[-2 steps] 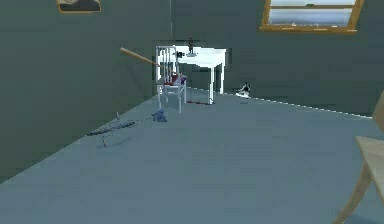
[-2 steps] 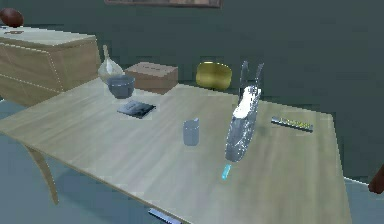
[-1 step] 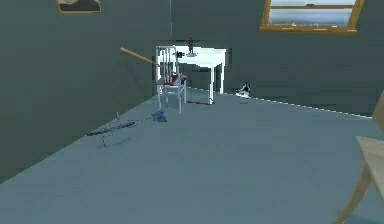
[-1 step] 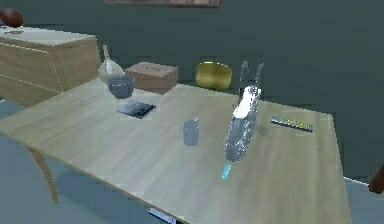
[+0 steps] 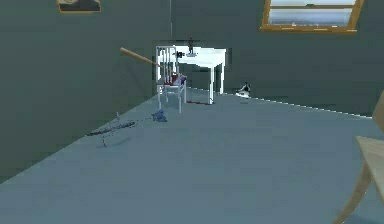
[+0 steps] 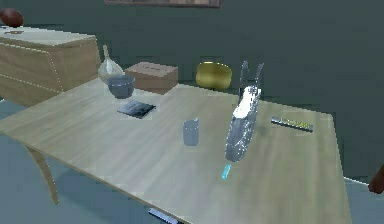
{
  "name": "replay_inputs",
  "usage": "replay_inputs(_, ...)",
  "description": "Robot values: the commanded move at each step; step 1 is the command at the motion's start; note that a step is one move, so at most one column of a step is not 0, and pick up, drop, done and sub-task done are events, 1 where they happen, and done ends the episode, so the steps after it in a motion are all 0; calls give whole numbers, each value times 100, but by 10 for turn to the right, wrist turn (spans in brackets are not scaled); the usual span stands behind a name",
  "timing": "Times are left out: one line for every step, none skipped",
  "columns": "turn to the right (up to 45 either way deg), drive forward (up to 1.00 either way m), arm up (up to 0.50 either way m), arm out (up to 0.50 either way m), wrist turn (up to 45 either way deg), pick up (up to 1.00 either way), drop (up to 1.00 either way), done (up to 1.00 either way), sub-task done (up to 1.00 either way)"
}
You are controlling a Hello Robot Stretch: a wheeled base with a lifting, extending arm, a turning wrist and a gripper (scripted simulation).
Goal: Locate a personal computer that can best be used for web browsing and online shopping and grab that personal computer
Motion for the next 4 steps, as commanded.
replay_inputs(0, 0, 0, 0, 450, 0, 0, 0, 0)
replay_inputs(0, 0, 0, 0, 450, 0, 0, 0, 0)
replay_inputs(0, 0, 0, 0, 270, 0, 0, 0, 0)
replay_inputs(0, 0, -30, 0, 0, 0, 0, 0, 0)
